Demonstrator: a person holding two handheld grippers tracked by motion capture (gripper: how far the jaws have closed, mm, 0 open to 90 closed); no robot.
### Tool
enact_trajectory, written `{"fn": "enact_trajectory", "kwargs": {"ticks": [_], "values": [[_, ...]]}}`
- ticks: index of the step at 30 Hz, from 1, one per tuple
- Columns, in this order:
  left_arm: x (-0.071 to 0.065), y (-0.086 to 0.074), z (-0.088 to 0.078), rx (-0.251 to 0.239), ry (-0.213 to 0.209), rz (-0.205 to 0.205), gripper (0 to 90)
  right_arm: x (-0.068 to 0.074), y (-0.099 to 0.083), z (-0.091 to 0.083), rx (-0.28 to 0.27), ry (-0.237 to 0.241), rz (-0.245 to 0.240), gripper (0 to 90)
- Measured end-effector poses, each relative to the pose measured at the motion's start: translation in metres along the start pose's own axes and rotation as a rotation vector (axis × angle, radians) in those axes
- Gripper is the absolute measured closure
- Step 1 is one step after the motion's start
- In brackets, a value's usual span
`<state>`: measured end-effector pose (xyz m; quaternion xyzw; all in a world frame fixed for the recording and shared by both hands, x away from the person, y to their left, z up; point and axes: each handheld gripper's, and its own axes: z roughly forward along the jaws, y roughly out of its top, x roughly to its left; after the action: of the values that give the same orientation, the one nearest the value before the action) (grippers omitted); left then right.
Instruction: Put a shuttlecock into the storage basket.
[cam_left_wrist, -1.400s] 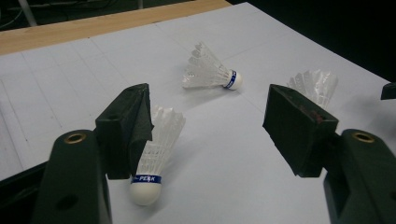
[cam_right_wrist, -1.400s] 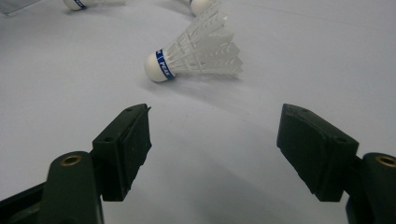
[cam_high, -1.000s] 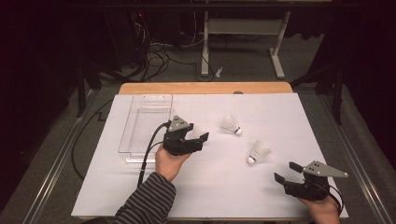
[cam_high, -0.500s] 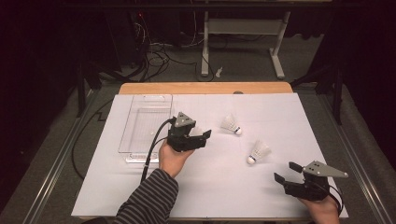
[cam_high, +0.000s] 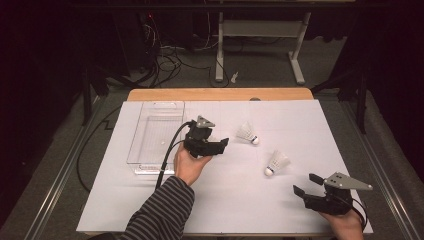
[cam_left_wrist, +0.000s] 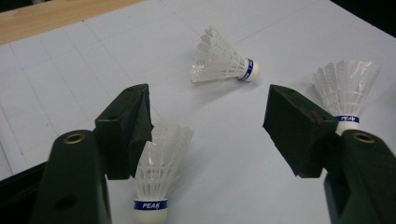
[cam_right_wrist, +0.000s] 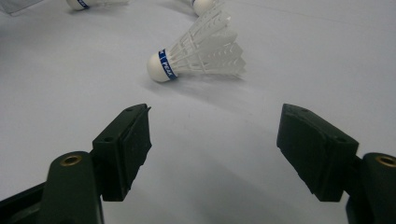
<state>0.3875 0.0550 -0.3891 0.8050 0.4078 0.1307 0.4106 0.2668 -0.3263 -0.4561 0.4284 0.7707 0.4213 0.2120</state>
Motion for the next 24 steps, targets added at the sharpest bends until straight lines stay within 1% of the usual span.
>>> {"fn": "enact_trajectory", "kwargs": {"ticks": [4, 6, 8, 11, 12, 15, 21, 24], "values": [[0.002, 0.004, 0.003, 0.039, -0.012, -0.012, 33.9, 0.0, 0.0, 0.0, 0.002, 0.001, 0.001, 26.4], [0.002, 0.006, 0.004, 0.06, -0.005, -0.007, 34.7, 0.0, 0.0, 0.0, 0.002, 0.001, 0.0, 26.4], [0.002, 0.008, 0.005, 0.077, 0.003, 0.003, 35.0, 0.0, 0.0, 0.0, 0.001, 0.002, 0.0, 26.4], [0.002, 0.011, 0.006, 0.119, 0.014, 0.025, 35.9, 0.0, 0.0, 0.001, 0.002, 0.003, -0.001, 26.4], [0.002, 0.012, 0.007, 0.124, 0.016, 0.026, 36.9, 0.0, 0.0, 0.001, 0.003, 0.003, -0.001, 26.4], [0.004, 0.014, 0.009, 0.147, 0.014, 0.012, 37.5, 0.0, 0.0, 0.0, 0.002, 0.003, -0.001, 26.5], [0.005, 0.019, 0.016, 0.213, 0.053, 0.015, 37.9, 0.0, 0.0, 0.001, 0.003, 0.004, -0.001, 26.4], [0.005, 0.021, 0.018, 0.235, 0.063, 0.016, 37.6, 0.0, 0.0, 0.001, 0.002, 0.004, -0.001, 26.4]]}}
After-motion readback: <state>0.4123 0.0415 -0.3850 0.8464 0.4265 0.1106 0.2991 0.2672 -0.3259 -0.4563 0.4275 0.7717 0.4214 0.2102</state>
